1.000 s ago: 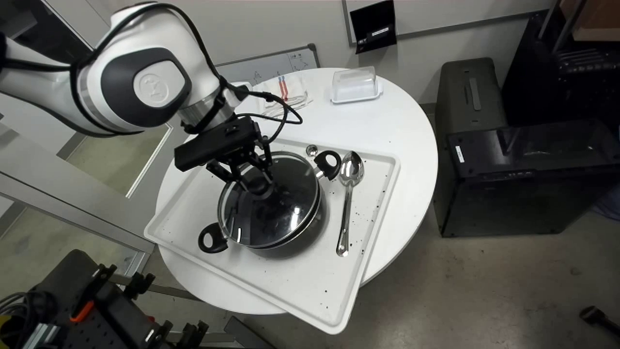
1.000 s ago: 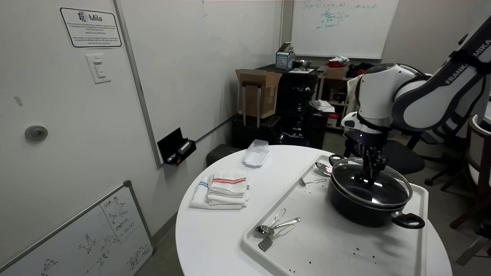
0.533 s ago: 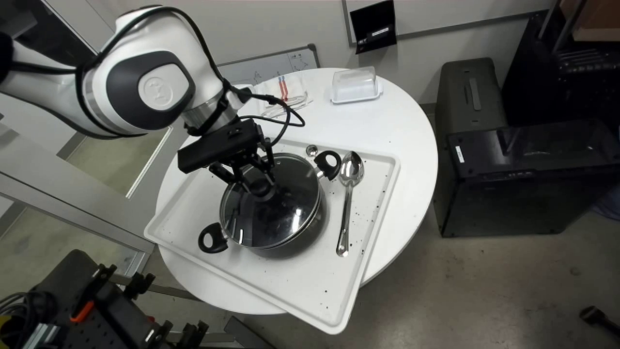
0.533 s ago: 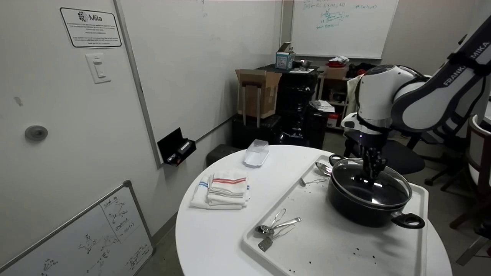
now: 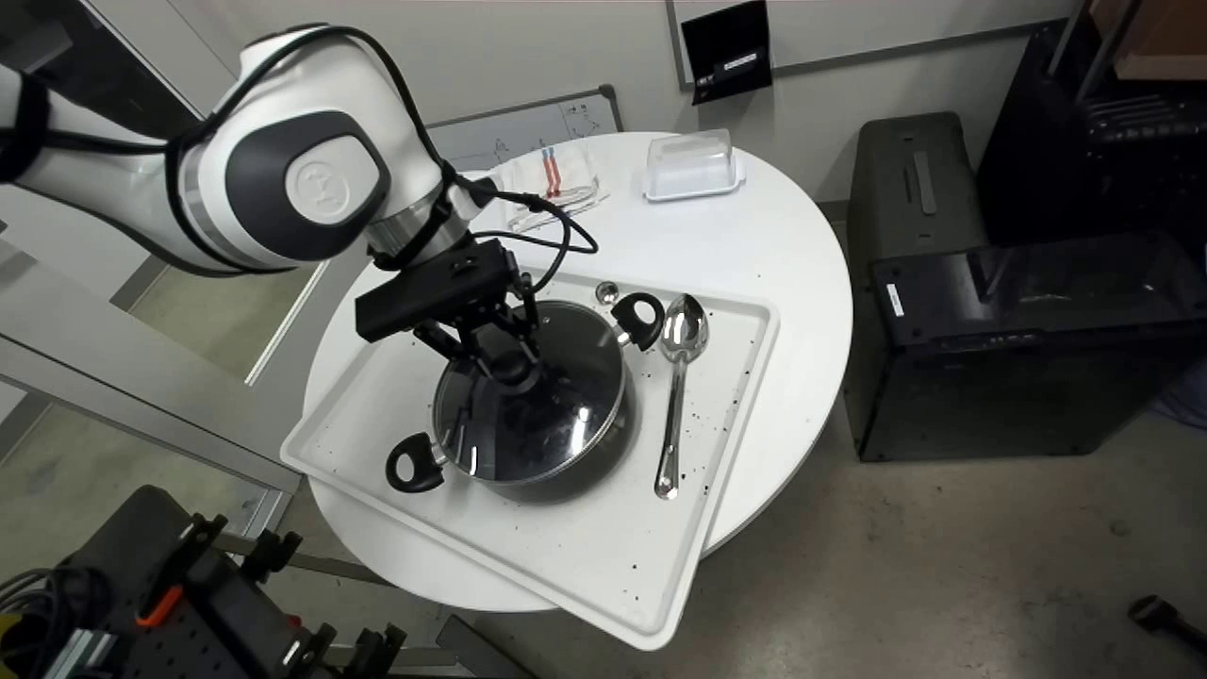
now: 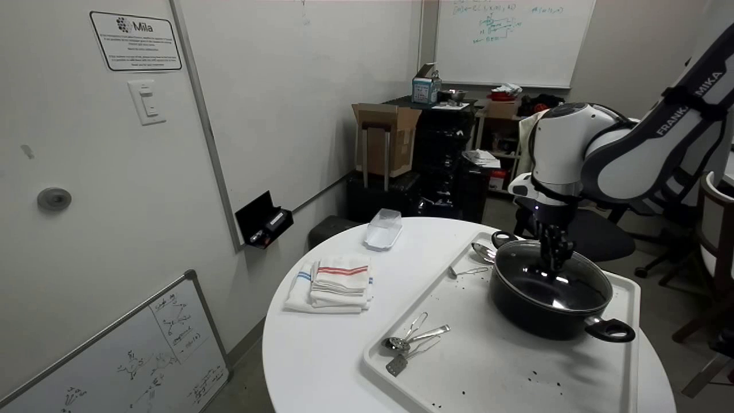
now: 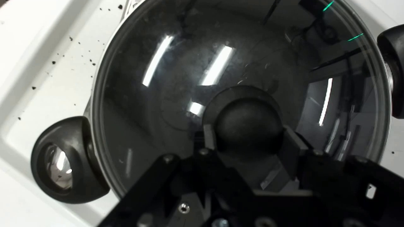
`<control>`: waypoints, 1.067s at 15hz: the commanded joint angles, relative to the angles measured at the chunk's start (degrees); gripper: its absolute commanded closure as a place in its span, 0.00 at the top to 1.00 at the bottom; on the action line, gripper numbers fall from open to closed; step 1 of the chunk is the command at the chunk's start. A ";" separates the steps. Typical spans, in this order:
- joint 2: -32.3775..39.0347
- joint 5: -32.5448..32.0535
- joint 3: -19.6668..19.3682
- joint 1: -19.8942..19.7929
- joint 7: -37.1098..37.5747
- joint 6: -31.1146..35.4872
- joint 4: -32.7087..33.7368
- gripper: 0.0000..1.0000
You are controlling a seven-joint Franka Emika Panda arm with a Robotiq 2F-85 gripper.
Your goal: Put the glass lid on the black pot.
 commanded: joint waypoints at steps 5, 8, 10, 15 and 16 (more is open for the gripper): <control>-0.01 0.39 0.16 -0.11 0.40 0.34 0.57 0.25; 0.09 0.42 0.23 -0.13 0.36 0.41 0.55 0.25; 0.26 0.33 0.22 -0.12 0.31 0.51 0.54 0.25; 0.70 0.31 0.30 -0.20 0.12 0.82 0.51 0.25; 0.74 0.33 0.32 -0.22 0.11 0.89 0.54 0.25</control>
